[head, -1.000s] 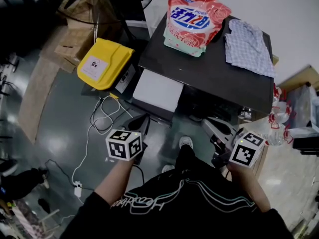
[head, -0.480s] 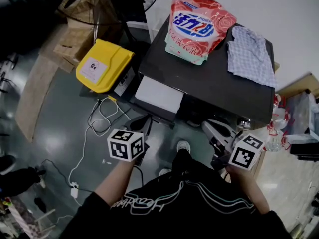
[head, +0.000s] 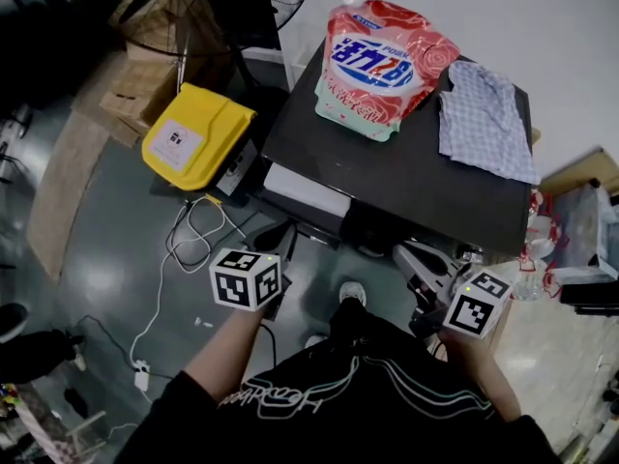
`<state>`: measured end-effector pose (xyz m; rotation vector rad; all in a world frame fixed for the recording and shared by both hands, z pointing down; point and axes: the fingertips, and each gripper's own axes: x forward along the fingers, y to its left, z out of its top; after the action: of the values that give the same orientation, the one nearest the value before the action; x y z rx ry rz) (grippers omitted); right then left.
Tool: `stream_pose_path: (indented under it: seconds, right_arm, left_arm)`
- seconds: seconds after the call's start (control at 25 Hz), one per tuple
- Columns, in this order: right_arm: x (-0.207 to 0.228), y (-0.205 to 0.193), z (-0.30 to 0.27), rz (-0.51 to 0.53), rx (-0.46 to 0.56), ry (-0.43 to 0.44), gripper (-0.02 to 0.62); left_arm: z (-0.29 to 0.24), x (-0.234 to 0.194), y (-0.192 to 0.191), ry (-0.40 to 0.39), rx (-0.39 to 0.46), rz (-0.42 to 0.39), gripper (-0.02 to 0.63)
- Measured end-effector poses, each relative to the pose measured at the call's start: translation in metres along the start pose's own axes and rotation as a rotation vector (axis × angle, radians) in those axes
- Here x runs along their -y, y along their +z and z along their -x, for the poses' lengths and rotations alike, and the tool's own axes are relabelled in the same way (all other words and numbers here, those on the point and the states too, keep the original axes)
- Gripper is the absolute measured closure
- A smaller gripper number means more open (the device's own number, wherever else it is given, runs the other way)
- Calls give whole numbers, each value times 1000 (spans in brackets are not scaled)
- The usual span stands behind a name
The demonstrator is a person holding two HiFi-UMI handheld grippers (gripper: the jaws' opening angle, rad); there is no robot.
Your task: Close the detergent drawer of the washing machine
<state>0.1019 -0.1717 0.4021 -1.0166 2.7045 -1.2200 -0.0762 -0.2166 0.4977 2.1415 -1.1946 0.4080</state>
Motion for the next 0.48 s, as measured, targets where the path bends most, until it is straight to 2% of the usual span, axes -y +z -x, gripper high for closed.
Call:
stream_pose_path:
  seconds: [0.48]
  right_arm:
    - [18,8,-5,-19,-2,-1,569]
  left_arm:
    - [-18,-1,15,-4,15,12,581]
